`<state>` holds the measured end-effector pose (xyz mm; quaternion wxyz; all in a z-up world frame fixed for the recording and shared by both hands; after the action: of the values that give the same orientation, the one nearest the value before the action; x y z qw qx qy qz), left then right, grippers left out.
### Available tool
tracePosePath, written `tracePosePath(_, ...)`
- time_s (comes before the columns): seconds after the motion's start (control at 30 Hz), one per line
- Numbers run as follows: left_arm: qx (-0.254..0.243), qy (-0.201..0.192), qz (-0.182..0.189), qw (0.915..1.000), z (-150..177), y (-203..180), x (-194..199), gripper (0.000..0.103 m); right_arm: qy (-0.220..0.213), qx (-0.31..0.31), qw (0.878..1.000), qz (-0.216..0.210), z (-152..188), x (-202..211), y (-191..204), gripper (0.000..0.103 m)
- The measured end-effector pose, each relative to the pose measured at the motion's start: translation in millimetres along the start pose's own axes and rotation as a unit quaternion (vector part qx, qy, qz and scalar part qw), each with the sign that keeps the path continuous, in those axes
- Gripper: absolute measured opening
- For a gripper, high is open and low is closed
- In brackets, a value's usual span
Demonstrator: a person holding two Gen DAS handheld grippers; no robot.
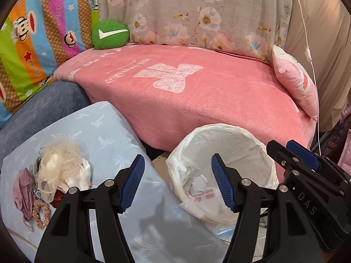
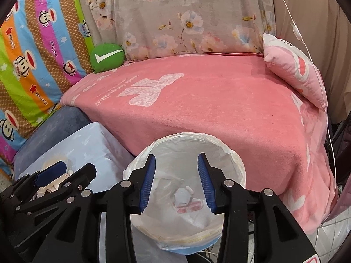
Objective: Organize soft objects
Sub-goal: 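Move both tools back over the item pile on the table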
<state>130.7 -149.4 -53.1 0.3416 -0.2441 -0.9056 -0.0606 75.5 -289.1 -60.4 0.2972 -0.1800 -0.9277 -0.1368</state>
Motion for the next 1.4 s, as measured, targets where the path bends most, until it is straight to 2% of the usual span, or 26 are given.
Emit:
tracePosePath(0.2, 0.02, -0.002, -0.013, 0.9997, 6, 24, 11, 0.063, 0.001, 0.022, 1.0, -0.013, 4, 7, 27, 0.047)
tracePosePath(0.43, 0.047, -0.005, -0.043, 0.9979, 18, 63, 25, 0.076, 0.011, 0.048, 0.998, -0.029, 17, 11, 61, 0.053)
tracePosePath(0.6, 0.071, -0.005, -0.07, 0.995, 30, 97, 33, 0.078, 0.019, 0.064, 0.997, -0.042, 25, 13, 88, 0.053)
tracePosePath(0.93, 0.129, 0.007, -0.121, 0.9842, 62, 178, 50, 0.078, 0.039, 0.1, 0.991, -0.083, 38, 14, 148, 0.058)
tracePosePath(1.17, 0.155, 0.007, -0.146, 0.9771, 78, 218, 59, 0.085, 0.045, 0.135, 0.985, -0.098, 46, 13, 185, 0.063)
tracePosePath(1.4, 0.173, 0.012, -0.161, 0.9716, 91, 245, 63, 0.088, 0.057, 0.157, 0.979, -0.113, 58, 6, 218, 0.063)
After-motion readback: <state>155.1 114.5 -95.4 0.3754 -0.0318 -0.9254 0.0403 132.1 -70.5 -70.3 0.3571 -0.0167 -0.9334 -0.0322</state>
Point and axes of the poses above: each gripper's, at about its wrist camera, not at the fingertips, and x roughly against the way its jaws point, y to its left, z to its underside, the point moved 8 cm from there along -x, roughly the way its jaws point, and after that the axes turned 1 degree about -y, right-handed, at the moved point
